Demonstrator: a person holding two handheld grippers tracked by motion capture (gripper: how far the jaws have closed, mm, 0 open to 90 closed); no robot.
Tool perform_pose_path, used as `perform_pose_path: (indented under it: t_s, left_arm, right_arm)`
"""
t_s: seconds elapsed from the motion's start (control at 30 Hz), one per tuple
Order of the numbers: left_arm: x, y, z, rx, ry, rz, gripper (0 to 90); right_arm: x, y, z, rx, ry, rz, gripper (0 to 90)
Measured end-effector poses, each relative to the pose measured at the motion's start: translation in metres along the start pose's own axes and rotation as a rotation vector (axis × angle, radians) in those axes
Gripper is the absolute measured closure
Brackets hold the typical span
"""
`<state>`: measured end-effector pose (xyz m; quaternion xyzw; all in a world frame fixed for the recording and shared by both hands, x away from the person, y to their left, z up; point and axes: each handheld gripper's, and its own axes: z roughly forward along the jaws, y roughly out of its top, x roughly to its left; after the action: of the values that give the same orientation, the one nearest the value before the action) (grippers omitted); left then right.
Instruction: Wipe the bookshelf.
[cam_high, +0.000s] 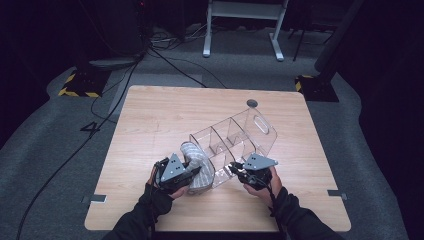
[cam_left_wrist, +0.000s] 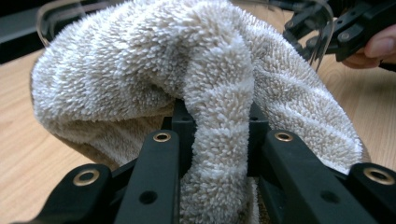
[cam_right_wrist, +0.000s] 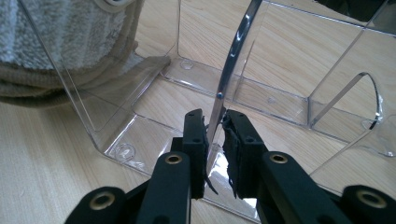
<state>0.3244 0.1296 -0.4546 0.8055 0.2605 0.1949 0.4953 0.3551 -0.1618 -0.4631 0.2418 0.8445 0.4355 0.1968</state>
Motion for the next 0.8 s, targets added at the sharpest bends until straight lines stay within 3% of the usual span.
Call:
perform_pose_path:
  t_s: [0.13,0.43,0.53,0.63,0.8]
  left_arm:
    - [0.000,-0.004,0.003,0.044,0.004,0.012,74.6]
    - [-0.001,-0.020,0.024,0.203,-0.021,0.023,74.3]
    - [0.000,-0.020,0.025,0.212,-0.024,0.015,74.3]
    - [-0.005,-0.014,0.020,0.195,0.000,0.048,74.6]
    - [-0.011,0.008,-0.001,0.075,0.016,0.080,74.6]
  right_arm:
    - [-0.001,0.000,0.000,-0.001,0.002,-0.001,79.1]
    - [-0.003,-0.001,0.001,0.001,0.000,0.003,79.2]
    - [-0.003,-0.002,0.001,0.003,-0.001,0.001,79.2]
    - [-0.003,-0.002,0.002,0.004,0.000,0.003,79.1]
    - [-0.004,-0.002,0.002,0.007,0.003,0.003,79.1]
